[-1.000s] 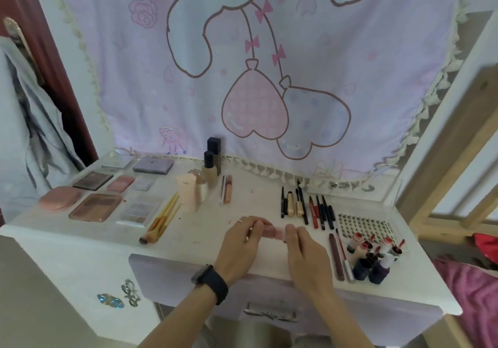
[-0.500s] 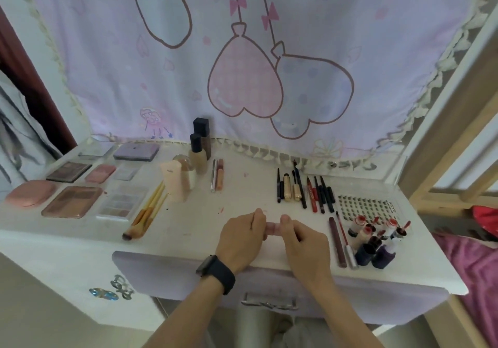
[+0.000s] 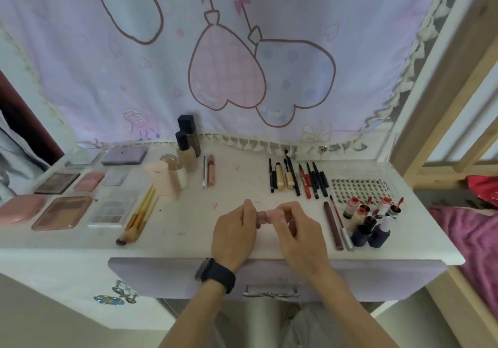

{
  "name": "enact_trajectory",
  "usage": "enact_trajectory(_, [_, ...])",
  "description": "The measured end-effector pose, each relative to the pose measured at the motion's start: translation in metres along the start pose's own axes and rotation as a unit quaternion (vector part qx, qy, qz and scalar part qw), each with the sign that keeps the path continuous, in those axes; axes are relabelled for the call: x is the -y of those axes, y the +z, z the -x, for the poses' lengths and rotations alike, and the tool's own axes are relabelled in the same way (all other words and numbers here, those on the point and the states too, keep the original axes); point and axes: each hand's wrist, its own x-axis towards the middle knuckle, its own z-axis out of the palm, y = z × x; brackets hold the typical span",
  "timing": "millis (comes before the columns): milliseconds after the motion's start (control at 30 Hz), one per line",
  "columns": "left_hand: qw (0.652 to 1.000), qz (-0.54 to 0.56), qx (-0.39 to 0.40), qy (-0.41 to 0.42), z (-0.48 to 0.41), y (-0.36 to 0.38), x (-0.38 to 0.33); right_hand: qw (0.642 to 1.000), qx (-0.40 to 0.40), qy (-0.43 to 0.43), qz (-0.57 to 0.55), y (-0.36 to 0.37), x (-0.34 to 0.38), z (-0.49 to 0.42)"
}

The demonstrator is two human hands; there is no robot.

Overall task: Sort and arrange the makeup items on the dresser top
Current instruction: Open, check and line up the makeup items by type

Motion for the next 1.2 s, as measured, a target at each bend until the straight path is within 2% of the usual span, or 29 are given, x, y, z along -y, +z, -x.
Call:
enact_trajectory(300, [1.0,-0.004,0.001,-0.014,0.001,-0.004,-0.005,0.998,0.035,0.007,-0.049,-0.011,0.0,-0.001])
enact_trajectory(400, [1.0,-0.012,0.005,-0.019,0.002,-0.005,-0.007,0.995,0.032,0.039,-0.081,-0.014,0.003,-0.003])
enact_trajectory(467, [1.0,-0.014,0.004,-0.022,0.003,-0.005,-0.006,0.996,0.034,0.061,-0.063,-0.014,0.004,-0.005])
enact_trajectory(700, [1.0,-0.01,0.008,-0.025,0.003,-0.004,-0.004,0.994,0.051,0.048,-0.079,-0.014,0.003,-0.002])
enact_trajectory(967, [0.994,0.064,0.083,0.036,0.004,-0.023,-0.007,0.992,0.019,0.074,-0.102,-0.016,0.002,-0.006])
enact_trajectory(1200, [0.99,0.091,0.108,0.03,0.003,-0.029,-0.007,0.989,0.042,0.111,-0.086,-0.016,0.003,-0.014])
